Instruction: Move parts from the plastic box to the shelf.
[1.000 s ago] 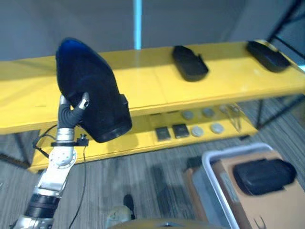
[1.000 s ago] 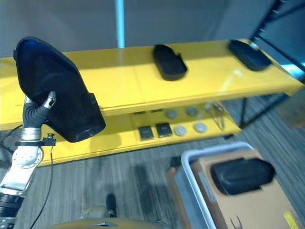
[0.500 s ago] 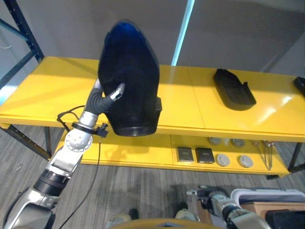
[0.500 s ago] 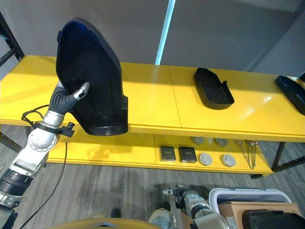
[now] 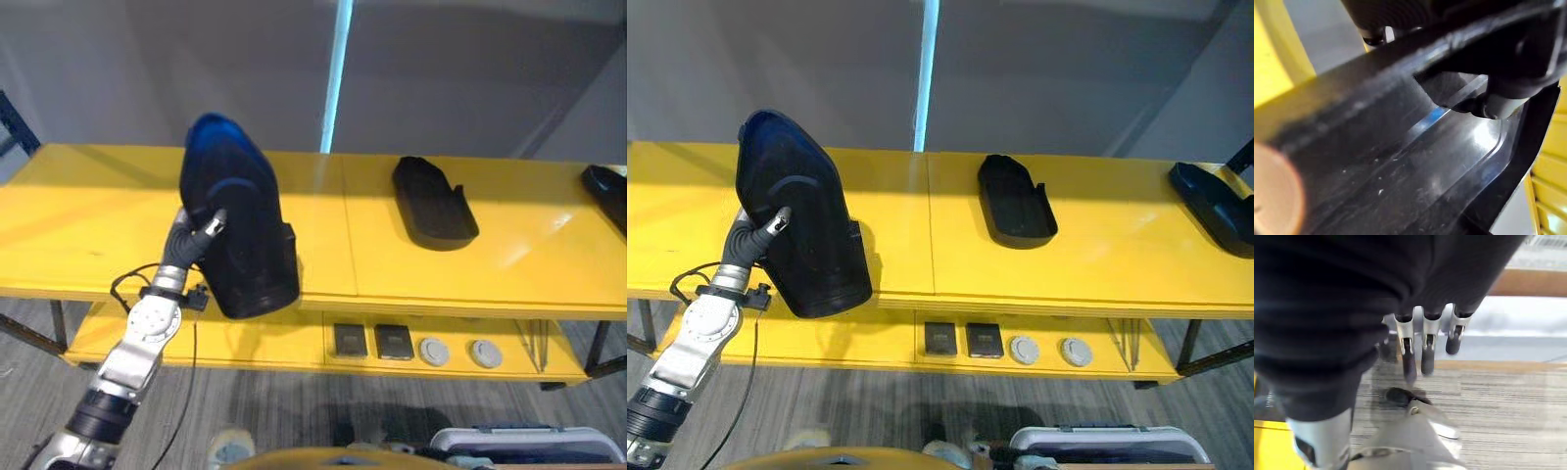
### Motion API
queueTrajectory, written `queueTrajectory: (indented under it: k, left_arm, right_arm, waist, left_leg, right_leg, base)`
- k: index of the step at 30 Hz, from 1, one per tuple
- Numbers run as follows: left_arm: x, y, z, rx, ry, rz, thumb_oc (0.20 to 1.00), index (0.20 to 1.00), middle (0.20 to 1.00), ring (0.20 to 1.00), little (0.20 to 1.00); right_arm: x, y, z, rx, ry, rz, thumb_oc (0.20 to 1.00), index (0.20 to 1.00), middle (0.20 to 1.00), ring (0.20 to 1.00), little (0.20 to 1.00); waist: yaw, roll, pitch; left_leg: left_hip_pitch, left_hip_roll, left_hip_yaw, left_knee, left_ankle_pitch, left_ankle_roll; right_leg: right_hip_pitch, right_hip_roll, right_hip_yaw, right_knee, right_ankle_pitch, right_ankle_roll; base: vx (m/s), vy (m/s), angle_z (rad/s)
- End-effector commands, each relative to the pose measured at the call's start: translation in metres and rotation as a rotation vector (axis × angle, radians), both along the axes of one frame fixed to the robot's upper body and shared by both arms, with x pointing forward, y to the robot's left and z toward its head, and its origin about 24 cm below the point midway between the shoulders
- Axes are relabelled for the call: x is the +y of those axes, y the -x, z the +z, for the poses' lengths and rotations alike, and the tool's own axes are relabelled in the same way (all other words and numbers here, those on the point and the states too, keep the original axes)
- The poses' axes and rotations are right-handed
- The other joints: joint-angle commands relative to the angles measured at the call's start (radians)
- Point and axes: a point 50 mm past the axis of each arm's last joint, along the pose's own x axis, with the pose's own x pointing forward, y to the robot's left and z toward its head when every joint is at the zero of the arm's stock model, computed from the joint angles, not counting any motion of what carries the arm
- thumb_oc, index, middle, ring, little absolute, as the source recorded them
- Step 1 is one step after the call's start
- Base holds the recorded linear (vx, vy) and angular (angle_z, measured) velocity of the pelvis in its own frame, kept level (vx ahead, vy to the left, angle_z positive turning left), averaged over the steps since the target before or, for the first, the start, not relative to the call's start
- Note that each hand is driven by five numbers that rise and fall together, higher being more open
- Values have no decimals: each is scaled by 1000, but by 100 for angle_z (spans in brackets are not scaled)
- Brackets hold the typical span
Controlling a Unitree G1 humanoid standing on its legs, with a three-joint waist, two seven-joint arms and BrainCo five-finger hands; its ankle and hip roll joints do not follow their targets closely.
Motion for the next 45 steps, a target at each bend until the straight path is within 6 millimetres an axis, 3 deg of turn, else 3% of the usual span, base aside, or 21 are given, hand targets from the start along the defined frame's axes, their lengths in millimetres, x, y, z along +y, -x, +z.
queueTrajectory:
  k: [1,4,8,14,17,25,29,38,39,40,41,45]
  left_arm:
    - [5,-11,56,-222,-43,-18,200,200,200,200,200]
    - [12,-21,52,-97,18,-39,200,200,200,200,200]
    - [31,-39,33,102,115,-4,200,200,200,200,200]
    - [44,-52,36,148,127,60,200,200,200,200,200]
    - [59,-67,35,200,216,121,200,200,200,200,200]
    - [91,-87,30,365,18,246,200,200,200,200,200]
    - [102,-93,29,491,-67,238,200,200,200,200,200]
    - [110,-92,23,594,-92,235,200,200,200,200,200]
    - [109,-92,20,609,-104,233,451,451,451,451,451]
    - [108,-92,17,624,-100,232,884,884,884,884,884]
    - [108,-92,16,632,-95,232,1000,1000,1000,1000,1000]
    - [110,-91,6,669,-87,246,1000,1000,1000,1000,1000]
  right_arm:
    - [-11,3,3,35,8,-29,1000,1000,1000,1000,1000]
    - [-15,12,3,23,26,-157,1000,1000,1000,1000,1000]
    - [1,33,-4,74,-29,6,1000,1000,1000,1000,1000]
    - [12,40,-7,63,-14,62,1000,1000,1000,1000,1000]
    - [2,21,-2,-9,12,129,1000,1000,1000,1000,1000]
    - [-13,-18,10,-101,28,179,1000,1000,1000,1000,1000]
    - [-14,-40,17,-157,43,299,1000,1000,1000,1000,1000]
    - [-5,-56,21,-235,6,298,1000,1000,1000,1000,1000]
    - [-3,-57,21,-248,-3,291,1000,1000,1000,1000,1000]
    - [-1,-58,21,-255,-5,292,1000,1000,1000,1000,1000]
    - [-1,-59,21,-258,-6,292,1000,1000,1000,1000,1000]
    - [4,-59,20,-270,-17,297,1000,1000,1000,1000,1000]
  waist:
    - [19,21,11]
    - [-2,32,0]
    - [-51,33,-11]
    - [-95,35,-3]
    - [-127,51,22]
    - [-166,81,77]
    - [-177,92,115]
    - [-186,103,157]
    - [-187,102,158]
    - [-189,102,158]
    - [-190,102,158]
    - [-194,100,152]
  left_leg:
    - [62,-37,-29,-285,207,34]
    - [95,-42,-30,-337,194,42]
    - [133,-51,0,-337,152,58]
    - [156,-56,27,-337,129,76]
    - [141,-65,32,-335,130,78]
    - [104,-77,44,-332,136,75]
    - [85,-85,44,-324,141,76]
    - [76,-90,37,-321,146,77]
    - [77,-91,35,-322,145,78]
    - [78,-91,35,-322,145,78]
    - [78,-91,35,-322,145,77]
    - [88,-89,37,-323,144,77]
  right_leg:
    - [38,-61,46,7,-2,85]
    - [37,-62,42,7,-12,85]
    - [25,-75,70,7,-9,104]
    - [12,-76,108,7,-11,106]
    - [-20,-80,137,7,-6,103]
    - [-93,-85,188,7,14,106]
    - [-117,-89,200,7,21,108]
    - [-127,-91,201,7,24,106]
    - [-127,-90,202,7,24,105]
    - [-126,-89,204,7,24,106]
    - [-126,-89,205,7,24,106]
    - [-118,-86,207,7,20,105]
  base:
    - [171,145,-29]
    - [158,153,-52]
    - [170,59,-27]
    - [129,38,-14]
    - [50,125,-23]
    - [7,65,-10]
    - [-2,36,-5]
    - [9,11,-3]
    - [36,-6,2]
    - [36,-2,2]
    - [33,4,1]
    - [39,-6,0]
